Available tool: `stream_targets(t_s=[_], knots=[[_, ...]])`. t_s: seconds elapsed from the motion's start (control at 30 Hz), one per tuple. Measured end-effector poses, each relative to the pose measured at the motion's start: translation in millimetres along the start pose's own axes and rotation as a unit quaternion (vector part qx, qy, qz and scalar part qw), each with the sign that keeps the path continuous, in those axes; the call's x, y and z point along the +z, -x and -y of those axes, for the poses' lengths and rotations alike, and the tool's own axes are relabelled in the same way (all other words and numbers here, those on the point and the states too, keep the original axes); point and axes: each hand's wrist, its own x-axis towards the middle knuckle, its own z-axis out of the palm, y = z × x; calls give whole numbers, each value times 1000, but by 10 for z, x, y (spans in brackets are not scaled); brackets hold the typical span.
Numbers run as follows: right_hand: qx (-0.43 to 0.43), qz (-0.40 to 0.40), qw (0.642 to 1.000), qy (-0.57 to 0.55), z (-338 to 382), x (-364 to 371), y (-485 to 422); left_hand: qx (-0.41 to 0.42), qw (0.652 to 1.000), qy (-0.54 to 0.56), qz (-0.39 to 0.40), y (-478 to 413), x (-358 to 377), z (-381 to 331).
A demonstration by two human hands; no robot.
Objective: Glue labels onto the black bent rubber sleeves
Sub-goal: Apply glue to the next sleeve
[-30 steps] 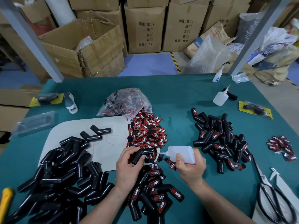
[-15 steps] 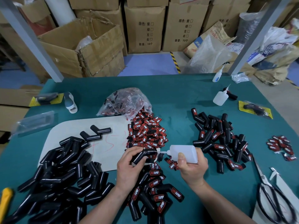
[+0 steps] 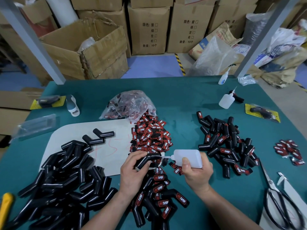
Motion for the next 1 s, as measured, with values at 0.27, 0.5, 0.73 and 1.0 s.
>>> stream_targets(t_s=[0.27,0.5,0.73,1.0], knots=[[-1,16,1000,-1,-7,8,-11,-6,1000,1,-6,-5,8,53],[0,15,999,33,-103,-1,-3,-4,1000,9,-7,-7,5,69],[-7,-8,999,43,-84,-5,-14,-5,1000,17,-9,-12,0,74],[15,-9,999,30,-52,-15,-23,11,1000,22,-11,-20,3,55]])
